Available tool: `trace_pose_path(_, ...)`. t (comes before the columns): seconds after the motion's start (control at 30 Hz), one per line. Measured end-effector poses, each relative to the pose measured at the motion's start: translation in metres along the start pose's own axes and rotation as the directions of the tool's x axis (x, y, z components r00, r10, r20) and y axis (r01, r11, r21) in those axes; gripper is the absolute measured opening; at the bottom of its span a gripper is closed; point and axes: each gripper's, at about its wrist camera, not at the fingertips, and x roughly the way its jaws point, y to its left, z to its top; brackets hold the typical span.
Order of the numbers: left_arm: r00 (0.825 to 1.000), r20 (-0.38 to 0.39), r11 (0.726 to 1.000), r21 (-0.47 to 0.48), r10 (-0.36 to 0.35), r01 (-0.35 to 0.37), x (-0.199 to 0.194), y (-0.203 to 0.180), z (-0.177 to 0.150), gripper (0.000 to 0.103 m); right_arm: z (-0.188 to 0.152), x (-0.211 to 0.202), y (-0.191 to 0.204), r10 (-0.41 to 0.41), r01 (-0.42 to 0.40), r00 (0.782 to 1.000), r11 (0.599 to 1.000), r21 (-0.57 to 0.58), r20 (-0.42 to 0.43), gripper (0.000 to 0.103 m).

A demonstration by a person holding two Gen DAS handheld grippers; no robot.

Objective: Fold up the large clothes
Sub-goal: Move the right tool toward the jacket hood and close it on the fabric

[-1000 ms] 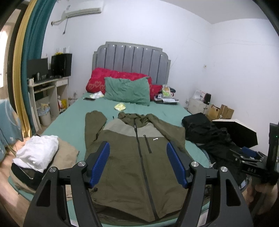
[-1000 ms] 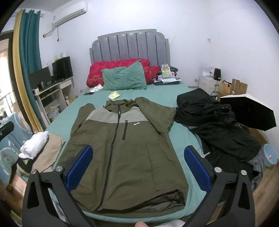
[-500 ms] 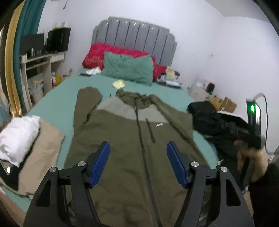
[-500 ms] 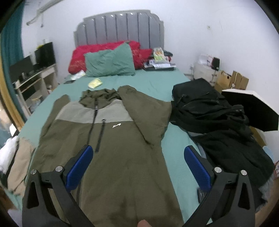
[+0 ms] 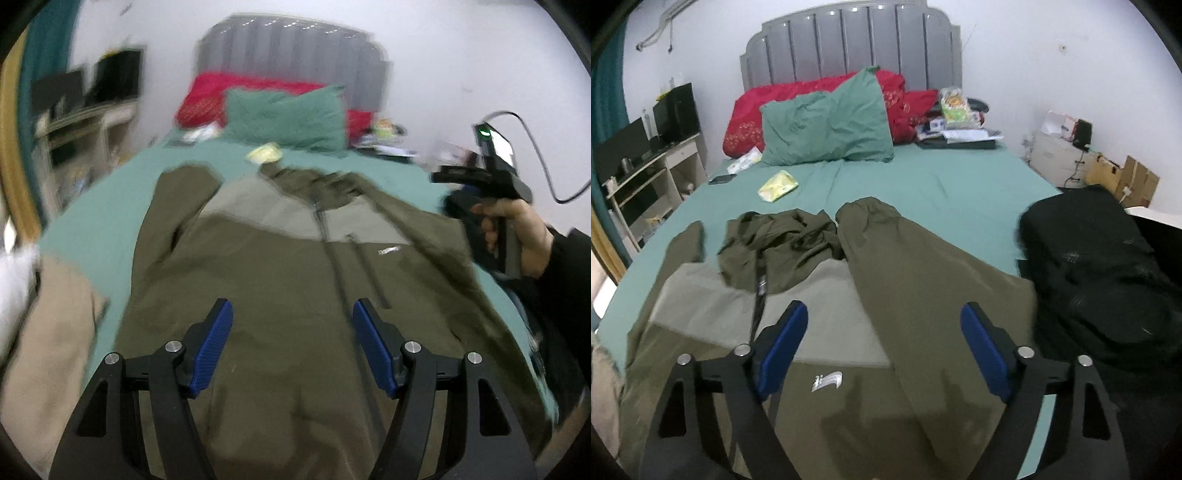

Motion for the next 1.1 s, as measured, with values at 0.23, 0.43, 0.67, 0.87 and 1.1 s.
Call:
trace_pose_path(0.23, 0.995, -0.041, 0.993, -0.068, 0.089, -0.091, 0.026, 0.033, 0.001, 0.071, 0.026, 0.125, 0.003, -0.016, 0.022, 0.998, 0.995, 0.097, -0.064, 0.081)
trace_pose_path(0.43, 0.978, -0.157, 0.986, -0.075, 0.136, -0.149, 0.058, 0.066, -0.005, 0.071, 0.039, 0.210, 0.031, -0.011, 0.020, 0.993, 0.996, 0.083, -0.114, 0.081)
trace_pose_path(0.67, 0.962, -0.195, 0.975, -0.080, 0.191, -0.209, 0.072, 0.093, -0.006, 0.071, 0.034, 0.246, 0.027, -0.127, 0.148, 0.973, 0.984, 0.098, -0.192, 0.050)
trace_pose_path(0.87, 0.967, -0.196, 0.982, -0.072, 0.159, -0.176, 0.074, 0.088, -0.001, 0.071, 0.056, 0.225, 0.005, -0.172, 0.188, 0.976, 0.975, 0.118, -0.132, 0.002)
trace_pose_path(1.1, 0.975, -0.152, 0.978, -0.111, 0.160, -0.177, 0.065, 0.087, 0.013, 0.071, 0.086, 0.135, 0.017, -0.035, 0.035, 0.999, 0.988, 0.149, 0.000, 0.002)
